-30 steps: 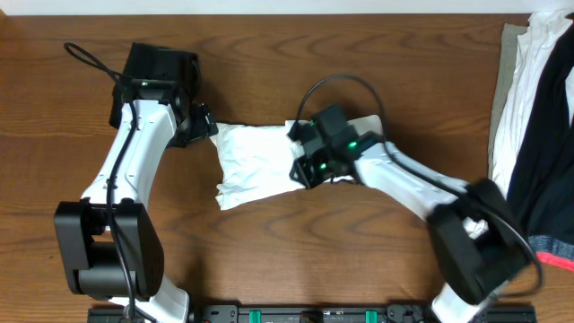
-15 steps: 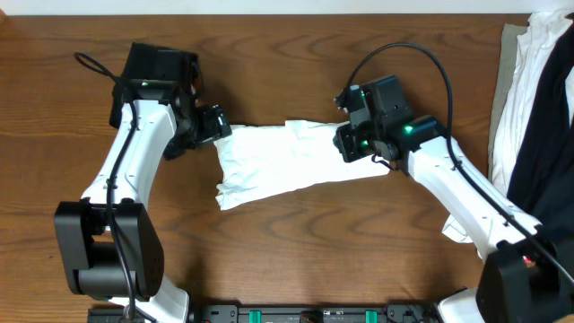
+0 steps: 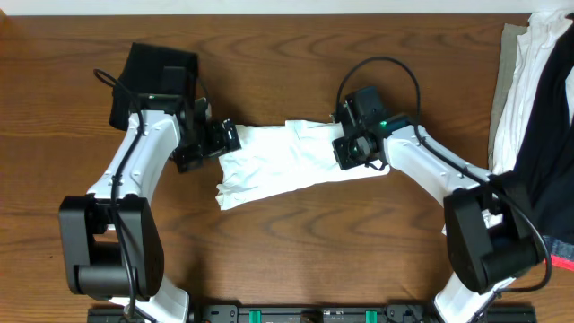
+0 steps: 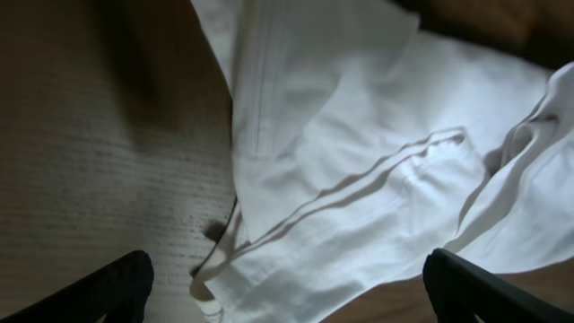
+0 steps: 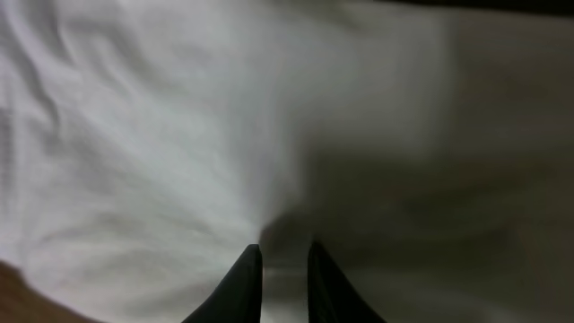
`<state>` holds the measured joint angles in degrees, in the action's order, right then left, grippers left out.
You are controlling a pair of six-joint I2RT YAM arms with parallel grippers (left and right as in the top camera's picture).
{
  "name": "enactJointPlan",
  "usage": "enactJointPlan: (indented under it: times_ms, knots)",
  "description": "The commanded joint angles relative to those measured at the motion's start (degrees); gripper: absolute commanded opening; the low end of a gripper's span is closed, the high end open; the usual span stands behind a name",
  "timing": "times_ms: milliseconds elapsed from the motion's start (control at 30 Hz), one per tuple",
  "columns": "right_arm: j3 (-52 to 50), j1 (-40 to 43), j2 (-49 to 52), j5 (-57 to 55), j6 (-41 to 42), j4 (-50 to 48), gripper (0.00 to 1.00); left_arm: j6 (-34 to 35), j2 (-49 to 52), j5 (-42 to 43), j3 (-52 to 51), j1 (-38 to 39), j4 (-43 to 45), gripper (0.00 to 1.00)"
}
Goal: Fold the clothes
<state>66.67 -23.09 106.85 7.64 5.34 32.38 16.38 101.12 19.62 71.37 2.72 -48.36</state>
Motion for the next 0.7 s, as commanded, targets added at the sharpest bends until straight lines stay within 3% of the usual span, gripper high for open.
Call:
enactJointPlan:
  times_ms: [0, 300, 667]
  knots:
    - [-0.4, 0.5, 0.8, -0.3, -0.9, 0.0, 0.16, -1.2, -1.1, 1.4, -2.1, -0.1, -0.3, 0.98]
    - [-0.4, 0.5, 0.8, 0.3, -0.9, -0.3, 0.15, 2.8, -1.1, 1.4, -10.5, -0.1, 3.8, 0.98]
    - [-0.4, 0.5, 0.8, 0.3, -0.7, -0.3, 0.16, 3.0, -1.1, 1.4, -14.8, 2.1, 6.0, 0.98]
